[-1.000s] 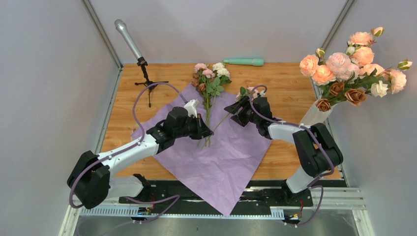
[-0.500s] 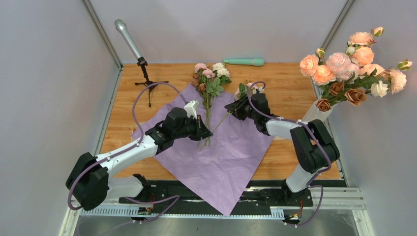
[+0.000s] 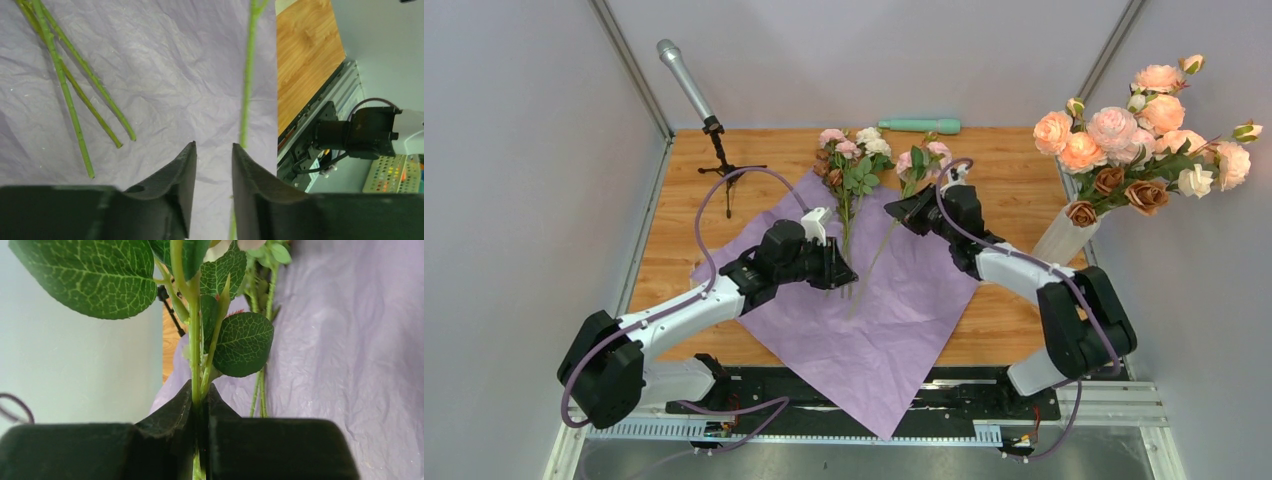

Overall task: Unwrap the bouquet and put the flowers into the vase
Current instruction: Pick up the fake flower from the wrapping paper, then insert the fake flower into the vase.

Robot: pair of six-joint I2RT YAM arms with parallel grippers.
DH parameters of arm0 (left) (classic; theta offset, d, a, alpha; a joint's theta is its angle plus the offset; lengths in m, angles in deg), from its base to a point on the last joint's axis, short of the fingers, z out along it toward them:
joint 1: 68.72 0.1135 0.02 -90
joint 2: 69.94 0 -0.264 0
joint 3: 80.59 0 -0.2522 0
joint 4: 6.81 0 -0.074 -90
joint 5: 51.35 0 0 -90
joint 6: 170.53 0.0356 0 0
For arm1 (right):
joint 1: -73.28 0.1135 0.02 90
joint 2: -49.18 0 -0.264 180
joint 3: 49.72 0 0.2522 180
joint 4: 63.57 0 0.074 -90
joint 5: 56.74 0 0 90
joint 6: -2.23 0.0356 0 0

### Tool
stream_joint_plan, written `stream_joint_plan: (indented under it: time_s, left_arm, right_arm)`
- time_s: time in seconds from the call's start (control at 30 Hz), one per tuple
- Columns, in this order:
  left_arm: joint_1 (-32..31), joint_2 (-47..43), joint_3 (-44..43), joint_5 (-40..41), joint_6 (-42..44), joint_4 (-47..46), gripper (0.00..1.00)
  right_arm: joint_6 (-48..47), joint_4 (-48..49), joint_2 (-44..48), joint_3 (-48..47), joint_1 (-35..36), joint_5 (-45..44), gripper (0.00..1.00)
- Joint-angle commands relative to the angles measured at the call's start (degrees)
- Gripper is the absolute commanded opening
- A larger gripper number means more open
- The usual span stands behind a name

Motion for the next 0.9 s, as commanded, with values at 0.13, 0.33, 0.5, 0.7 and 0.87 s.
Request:
stream_joint_plan:
  time_s: [0.13,0.33,0.5,0.7,0.87]
  left_arm:
    - [0.9,-3.6,-5.0,3.0,4.9,4.8,0.85]
    - [13.1,-5.0,-9.0,-6.5,8.5,9.7,0.96]
    - [26.9,-5.6,-14.4,-8.7,15.3,17.0,0.97]
    - [32.1,-8.7,-20.8,7.5,26.5,24.0,0.98]
    - [32.2,-13.9,-16.8,20.1,32.0,22.4,0.99]
  right_arm:
    - [-22.2,-6.1,17.5,-2.1,3.7,-3.6,0.00]
    - [-46.8,-22.5,27.3,-10.9,9.6,-6.0,0.00]
    - [-59.5,-32.5,32.7,-18.0,9.7,-16.1,0.00]
    - [-74.6,-36.3,33.5,-24.2,9.4,-36.7,0.00]
    - [-77.8,-35.9,29.7,-31.8,0.3,-41.2,0.00]
